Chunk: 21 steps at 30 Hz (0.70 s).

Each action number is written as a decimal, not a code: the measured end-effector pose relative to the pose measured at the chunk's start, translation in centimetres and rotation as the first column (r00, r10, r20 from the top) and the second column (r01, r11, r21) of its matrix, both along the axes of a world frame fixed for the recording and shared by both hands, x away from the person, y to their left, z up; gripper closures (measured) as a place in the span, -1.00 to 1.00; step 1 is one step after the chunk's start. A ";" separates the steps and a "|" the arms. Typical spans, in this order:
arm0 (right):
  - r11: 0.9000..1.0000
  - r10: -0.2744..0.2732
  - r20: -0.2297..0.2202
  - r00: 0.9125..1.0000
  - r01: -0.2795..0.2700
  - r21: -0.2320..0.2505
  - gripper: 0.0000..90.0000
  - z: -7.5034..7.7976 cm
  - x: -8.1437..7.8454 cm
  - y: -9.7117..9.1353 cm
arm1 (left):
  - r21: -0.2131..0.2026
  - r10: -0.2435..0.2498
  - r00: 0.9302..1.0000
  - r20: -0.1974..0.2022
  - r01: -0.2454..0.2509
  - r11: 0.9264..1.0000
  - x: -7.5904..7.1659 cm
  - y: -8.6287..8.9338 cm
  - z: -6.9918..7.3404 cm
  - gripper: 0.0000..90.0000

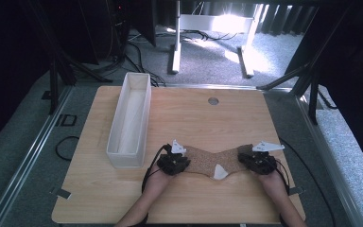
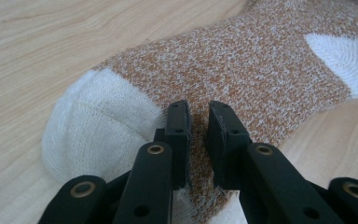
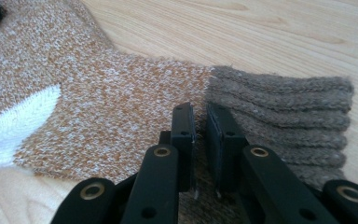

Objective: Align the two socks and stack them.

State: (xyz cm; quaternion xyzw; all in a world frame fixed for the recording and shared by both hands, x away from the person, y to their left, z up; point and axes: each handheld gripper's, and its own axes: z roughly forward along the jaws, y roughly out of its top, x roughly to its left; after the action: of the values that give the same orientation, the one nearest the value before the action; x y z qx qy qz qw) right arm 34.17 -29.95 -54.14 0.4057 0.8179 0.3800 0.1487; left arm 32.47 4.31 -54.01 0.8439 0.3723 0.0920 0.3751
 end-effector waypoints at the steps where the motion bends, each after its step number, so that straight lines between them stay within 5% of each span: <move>1: 1.000 0.000 0.000 1.000 0.000 0.003 0.81 0.0 -0.1 0.0 | -0.004 0.000 1.000 -0.001 0.000 1.000 -0.2 0.0 0.0 0.76; 21: 0.999 0.018 0.003 1.000 -0.018 0.029 0.81 -0.2 -2.5 -0.6 | -0.027 -0.024 1.000 0.000 0.024 0.999 -2.8 0.2 -0.3 0.75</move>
State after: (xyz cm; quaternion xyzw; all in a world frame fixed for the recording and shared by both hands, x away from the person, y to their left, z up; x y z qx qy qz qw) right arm 31.72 -30.54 -54.37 0.3997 0.8158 0.3936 0.1406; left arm 29.65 4.52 -54.27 0.8433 0.3632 0.0824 0.3876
